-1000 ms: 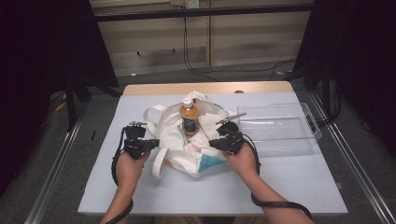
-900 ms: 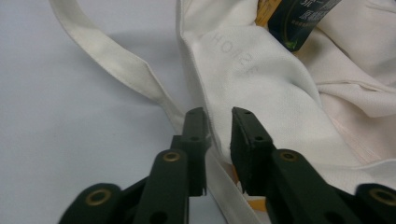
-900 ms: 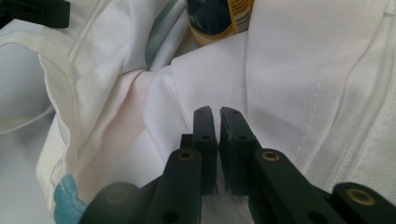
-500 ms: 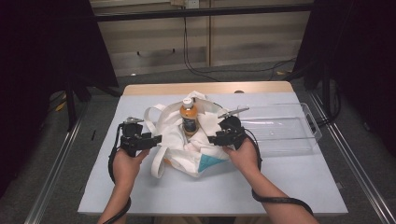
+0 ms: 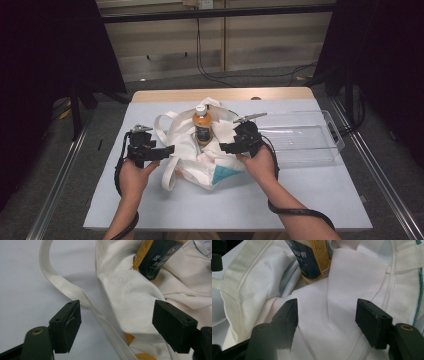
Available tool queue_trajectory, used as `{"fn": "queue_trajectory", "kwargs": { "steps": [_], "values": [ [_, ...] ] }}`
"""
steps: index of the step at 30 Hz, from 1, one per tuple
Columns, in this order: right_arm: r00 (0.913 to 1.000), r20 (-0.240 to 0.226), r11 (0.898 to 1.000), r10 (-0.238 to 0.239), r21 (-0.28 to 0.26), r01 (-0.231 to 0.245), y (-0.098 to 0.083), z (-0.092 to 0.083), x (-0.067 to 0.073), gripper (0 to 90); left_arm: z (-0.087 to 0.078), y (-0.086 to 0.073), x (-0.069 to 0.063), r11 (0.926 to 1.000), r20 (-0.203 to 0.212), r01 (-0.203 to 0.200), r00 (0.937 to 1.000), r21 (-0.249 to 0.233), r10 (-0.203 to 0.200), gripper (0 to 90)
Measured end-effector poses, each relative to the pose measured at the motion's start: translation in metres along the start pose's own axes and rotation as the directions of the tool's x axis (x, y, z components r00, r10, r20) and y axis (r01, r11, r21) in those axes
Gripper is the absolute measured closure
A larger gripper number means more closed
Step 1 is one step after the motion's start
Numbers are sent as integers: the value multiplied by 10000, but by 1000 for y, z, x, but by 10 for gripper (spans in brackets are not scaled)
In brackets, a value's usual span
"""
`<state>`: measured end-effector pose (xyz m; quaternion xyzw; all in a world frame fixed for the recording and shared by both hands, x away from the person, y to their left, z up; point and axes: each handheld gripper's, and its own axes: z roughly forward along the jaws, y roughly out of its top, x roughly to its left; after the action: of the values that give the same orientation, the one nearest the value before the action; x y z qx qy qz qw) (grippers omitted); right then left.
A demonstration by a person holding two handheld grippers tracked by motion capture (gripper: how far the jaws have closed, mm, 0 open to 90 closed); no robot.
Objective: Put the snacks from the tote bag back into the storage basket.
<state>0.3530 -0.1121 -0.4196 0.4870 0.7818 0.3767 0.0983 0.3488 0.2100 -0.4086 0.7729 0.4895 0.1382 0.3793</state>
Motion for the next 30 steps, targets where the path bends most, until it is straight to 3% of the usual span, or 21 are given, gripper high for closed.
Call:
{"fn": "queue_trajectory", "kwargs": {
  "steps": [2,6,9,11,14,15,17,18,30],
  "values": [
    [9999,41,10000,-96,-26,96,1,0,2,305,-1,1,-1,9999,-17,-155,9999,6,155,200],
    [9999,-36,9998,-125,-136,125,4,1,2,273,-1,2,-2,10000,73,-93,9999,3,93,172],
    [9999,18,9997,-127,-220,128,8,1,2,262,-2,2,-2,9997,156,204,9997,-120,-202,149],
    [9997,44,9993,-243,-295,244,11,0,3,240,-4,2,-1,10000,118,-21,9999,-28,21,145],
    [9996,43,9989,-274,-383,276,14,1,2,219,-2,2,-3,9998,197,129,9997,-123,-127,137],
    [9997,72,9990,-252,-377,255,15,1,2,216,-3,2,-3,10000,140,-57,9999,-43,58,135],
    [9998,28,9989,-209,-422,210,18,2,2,211,-3,2,-4,9997,110,132,9999,-216,-129,127],
    [9997,48,9988,-219,-444,221,18,2,2,208,-4,3,-2,9999,89,-72,9999,-90,73,122],
    [9986,43,9966,-531,-629,533,29,8,7,184,-4,3,-4,9997,347,-210,9992,-85,213,77]
  ]
}}
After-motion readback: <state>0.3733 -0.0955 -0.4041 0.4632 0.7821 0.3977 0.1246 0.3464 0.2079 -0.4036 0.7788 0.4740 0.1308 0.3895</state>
